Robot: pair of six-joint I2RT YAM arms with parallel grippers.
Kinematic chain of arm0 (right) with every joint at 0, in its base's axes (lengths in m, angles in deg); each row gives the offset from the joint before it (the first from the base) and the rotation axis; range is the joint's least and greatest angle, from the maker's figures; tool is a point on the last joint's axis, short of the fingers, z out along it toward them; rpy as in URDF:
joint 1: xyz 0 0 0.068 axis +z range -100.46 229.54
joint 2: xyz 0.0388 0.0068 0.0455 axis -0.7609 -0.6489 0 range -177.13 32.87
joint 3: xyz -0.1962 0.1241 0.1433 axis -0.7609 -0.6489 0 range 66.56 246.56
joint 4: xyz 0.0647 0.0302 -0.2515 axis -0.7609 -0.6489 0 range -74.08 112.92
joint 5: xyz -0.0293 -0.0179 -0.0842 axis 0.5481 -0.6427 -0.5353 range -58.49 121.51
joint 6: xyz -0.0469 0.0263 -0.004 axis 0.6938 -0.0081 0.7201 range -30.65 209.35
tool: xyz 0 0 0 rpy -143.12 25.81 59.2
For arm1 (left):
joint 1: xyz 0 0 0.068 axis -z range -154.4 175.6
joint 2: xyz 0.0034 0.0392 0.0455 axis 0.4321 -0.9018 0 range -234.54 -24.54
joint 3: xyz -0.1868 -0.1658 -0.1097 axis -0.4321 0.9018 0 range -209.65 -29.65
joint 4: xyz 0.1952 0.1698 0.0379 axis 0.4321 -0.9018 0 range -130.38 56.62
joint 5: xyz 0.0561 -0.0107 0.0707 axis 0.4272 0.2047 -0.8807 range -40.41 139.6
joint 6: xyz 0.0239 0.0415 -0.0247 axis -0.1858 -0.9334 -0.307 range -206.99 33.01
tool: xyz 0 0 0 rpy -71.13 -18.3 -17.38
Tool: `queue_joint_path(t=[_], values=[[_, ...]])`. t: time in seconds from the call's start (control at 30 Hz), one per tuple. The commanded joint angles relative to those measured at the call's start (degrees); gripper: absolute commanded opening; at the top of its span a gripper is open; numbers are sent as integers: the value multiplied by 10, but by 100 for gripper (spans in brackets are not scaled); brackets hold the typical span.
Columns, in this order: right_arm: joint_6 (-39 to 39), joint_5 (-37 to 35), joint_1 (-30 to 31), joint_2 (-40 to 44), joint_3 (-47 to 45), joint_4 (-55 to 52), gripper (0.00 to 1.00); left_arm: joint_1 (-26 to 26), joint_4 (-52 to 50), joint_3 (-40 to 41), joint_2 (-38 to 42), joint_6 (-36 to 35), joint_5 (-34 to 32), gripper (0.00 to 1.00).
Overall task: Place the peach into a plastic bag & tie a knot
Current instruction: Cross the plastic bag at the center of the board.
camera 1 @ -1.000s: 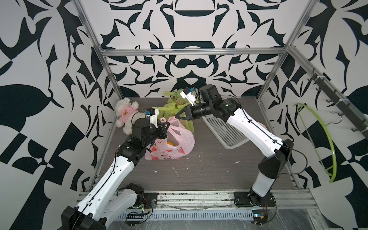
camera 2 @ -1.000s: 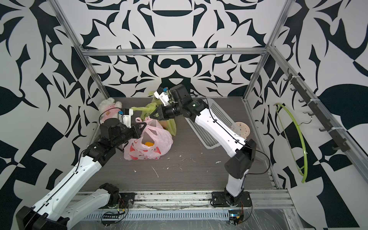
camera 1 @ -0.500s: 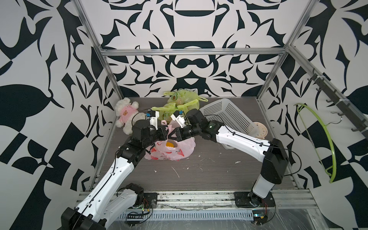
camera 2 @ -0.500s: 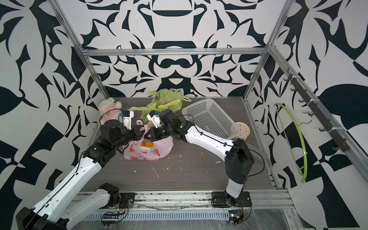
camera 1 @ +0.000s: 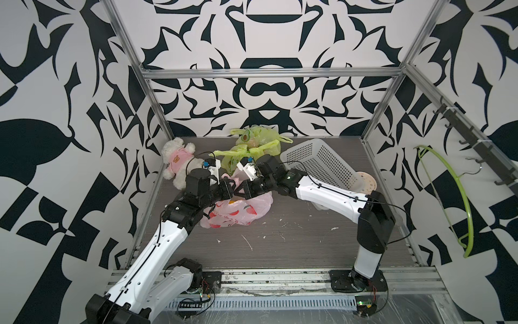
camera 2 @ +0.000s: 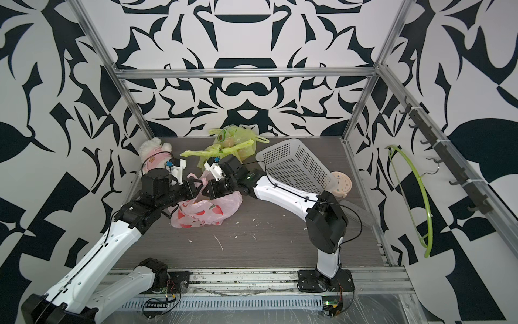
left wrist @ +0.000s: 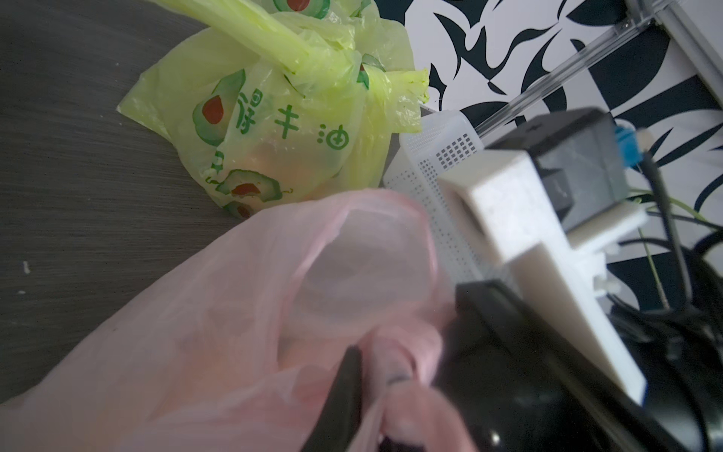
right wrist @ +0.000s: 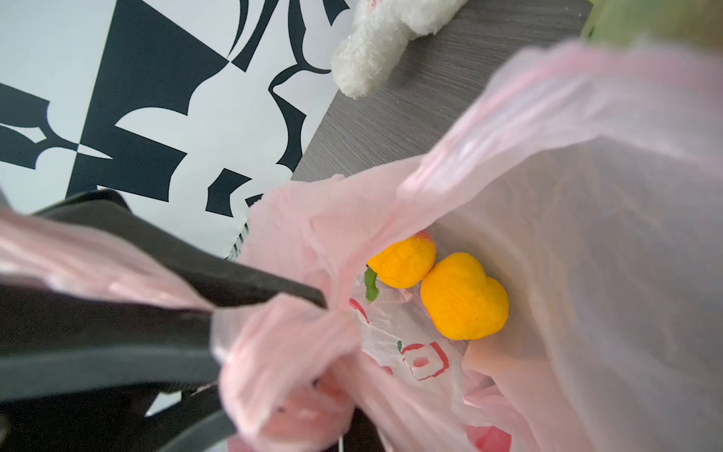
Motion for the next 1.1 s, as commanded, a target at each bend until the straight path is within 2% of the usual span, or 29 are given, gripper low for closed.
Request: queue_joint_path(t=[0.0, 0.17, 0.27, 0.57, 0.8, 1.07], values=[[-1, -2, -10, 11, 10, 6, 0, 1, -26, -24, -1, -4, 2, 23], [-1, 9, -11, 9, 11, 7, 0, 1, -30, -24, 8, -4, 3, 41], [-5, 19, -11, 9, 9, 12, 0, 1, -29, -25, 9, -6, 3, 47], [0, 34, 7, 9, 14, 11, 0, 1, -8, -27, -7, 3, 0, 51], [4, 42, 13, 21, 0, 21, 0, 1, -16, -37, -18, 6, -18, 44], [26, 50, 15, 41, -14, 14, 0, 2, -17, -36, -24, 6, -12, 22]])
